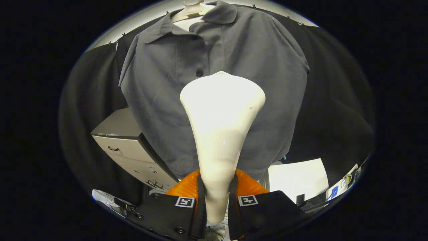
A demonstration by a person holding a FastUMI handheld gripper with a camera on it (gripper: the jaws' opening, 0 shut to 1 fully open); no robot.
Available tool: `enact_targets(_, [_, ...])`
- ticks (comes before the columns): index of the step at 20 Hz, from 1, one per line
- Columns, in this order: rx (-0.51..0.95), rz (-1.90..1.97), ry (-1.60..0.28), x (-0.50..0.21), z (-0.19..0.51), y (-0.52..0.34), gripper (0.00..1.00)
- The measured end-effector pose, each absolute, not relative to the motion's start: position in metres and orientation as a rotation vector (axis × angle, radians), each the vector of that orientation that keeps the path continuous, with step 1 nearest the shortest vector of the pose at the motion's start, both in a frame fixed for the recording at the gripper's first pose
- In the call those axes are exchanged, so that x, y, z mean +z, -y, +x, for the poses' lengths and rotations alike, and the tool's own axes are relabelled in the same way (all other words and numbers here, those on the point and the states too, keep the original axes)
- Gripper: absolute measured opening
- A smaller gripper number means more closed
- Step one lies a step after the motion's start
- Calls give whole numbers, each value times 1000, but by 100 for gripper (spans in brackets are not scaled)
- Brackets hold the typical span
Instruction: Iron the clothes twice with a garment steamer, once on the left side and once on the right side.
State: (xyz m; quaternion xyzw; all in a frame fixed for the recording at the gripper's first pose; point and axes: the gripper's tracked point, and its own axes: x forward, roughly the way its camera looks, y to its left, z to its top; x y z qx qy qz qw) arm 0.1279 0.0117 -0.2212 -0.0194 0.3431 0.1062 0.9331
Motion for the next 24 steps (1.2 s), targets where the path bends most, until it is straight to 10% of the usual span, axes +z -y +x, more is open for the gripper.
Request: enact_targets(24, [186,-85,-650,-176,211,39,33])
